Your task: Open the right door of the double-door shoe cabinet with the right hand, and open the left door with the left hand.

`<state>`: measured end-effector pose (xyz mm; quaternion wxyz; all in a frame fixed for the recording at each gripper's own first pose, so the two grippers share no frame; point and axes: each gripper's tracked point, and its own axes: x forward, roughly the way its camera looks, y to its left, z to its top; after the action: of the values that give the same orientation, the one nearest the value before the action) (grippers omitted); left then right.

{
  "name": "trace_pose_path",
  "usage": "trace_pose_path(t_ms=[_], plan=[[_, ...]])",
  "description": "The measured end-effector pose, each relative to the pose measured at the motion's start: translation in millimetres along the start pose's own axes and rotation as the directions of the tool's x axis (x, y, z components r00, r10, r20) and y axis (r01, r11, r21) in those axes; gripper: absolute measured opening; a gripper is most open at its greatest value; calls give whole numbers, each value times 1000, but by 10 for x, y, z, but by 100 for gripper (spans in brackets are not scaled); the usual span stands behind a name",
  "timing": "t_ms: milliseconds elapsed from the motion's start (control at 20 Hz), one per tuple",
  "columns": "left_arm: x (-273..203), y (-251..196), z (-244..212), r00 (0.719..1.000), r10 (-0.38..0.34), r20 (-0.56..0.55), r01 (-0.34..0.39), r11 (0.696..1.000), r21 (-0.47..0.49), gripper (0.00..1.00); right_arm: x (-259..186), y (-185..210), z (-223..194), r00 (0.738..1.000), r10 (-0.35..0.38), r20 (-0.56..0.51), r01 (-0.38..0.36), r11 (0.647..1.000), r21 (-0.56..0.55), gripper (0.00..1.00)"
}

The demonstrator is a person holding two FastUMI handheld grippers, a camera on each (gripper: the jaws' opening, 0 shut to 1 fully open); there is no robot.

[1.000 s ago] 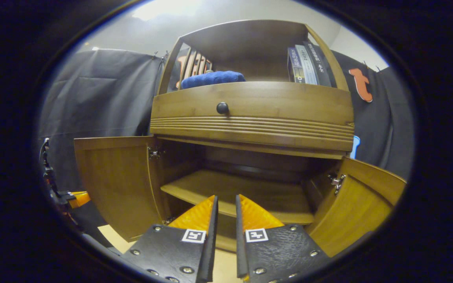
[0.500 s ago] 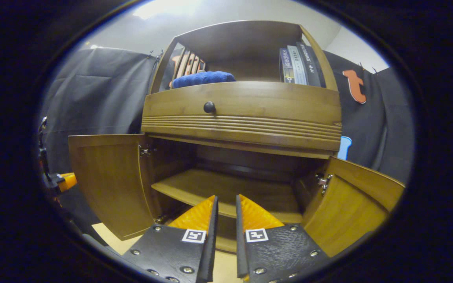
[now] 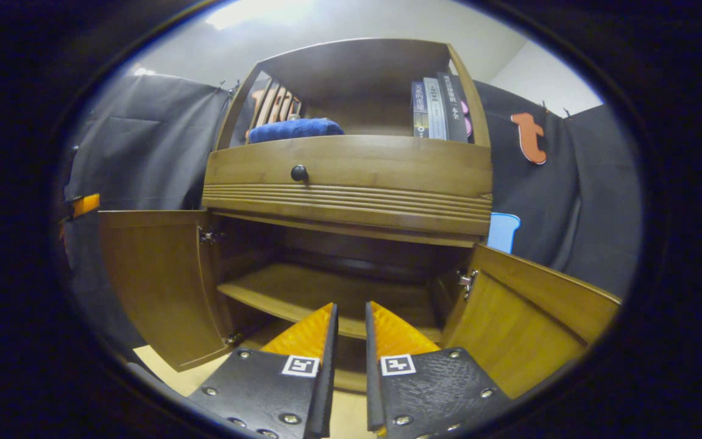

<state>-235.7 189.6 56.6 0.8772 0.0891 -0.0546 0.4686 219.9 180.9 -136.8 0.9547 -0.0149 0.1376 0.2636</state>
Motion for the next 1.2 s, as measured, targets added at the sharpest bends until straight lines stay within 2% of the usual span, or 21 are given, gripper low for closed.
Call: trace_pose_path(t_ms=[250, 450, 500, 550, 600, 650, 700, 750, 800, 850, 950, 1100, 1200], plan=[[-65, -580, 113, 990, -143, -4, 143, 989, -33, 0, -174, -64, 172, 998, -44, 44, 43, 999, 9, 23], [-156, -1219, 50, 956, -292, -16, 291, 955, -65, 0, -387, -181, 319, 992, -97, 79, 96, 995, 18, 23], [-178, -1375, 18, 943, -333, -21, 330, 941, -71, 10, -444, -219, 345, 990, -113, 86, 112, 994, 21, 23], [-203, -1525, -9, 929, -368, -25, 365, 928, -77, 10, -492, -250, 371, 987, -129, 92, 127, 992, 25, 23], [-214, -1661, -45, 914, -404, -32, 401, 912, -85, 1, -552, -272, 387, 985, -144, 96, 142, 989, 29, 21], [-250, -1801, -86, 897, -440, -40, 435, 895, -97, 1, -597, -302, 406, 982, -161, 99, 158, 987, 33, 23], [-314, -1939, -125, 878, -476, -50, 469, 877, -108, 10, -660, -325, 416, 979, -177, 101, 174, 984, 34, 23], [-361, -2056, -161, 861, -505, -60, 496, 860, -117, 1, -710, -351, 430, 976, -193, 104, 190, 981, 35, 23], [-385, -2153, -191, 845, -531, -66, 521, 844, -124, 10, -770, -372, 449, 972, -208, 108, 205, 978, 37, 23], [-418, -2243, -222, 831, -552, -74, 541, 831, -131, 1, -810, -381, 460, 970, -218, 108, 214, 976, 42, 23], [-510, -2436, -277, 798, -596, -89, 579, 799, -161, 1, -879, -376, 472, 968, -228, 106, 222, 973, 59, 23], [-772, -2831, -308, 723, -685, -93, 657, 723, -212, 1, -927, -349, 485, 967, -233, 103, 227, 971, 74, 23], [-879, -3038, -363, 698, -708, -107, 680, 702, -211, 1, -924, -301, 514, 967, -230, 105, 223, 972, 74, 23]])
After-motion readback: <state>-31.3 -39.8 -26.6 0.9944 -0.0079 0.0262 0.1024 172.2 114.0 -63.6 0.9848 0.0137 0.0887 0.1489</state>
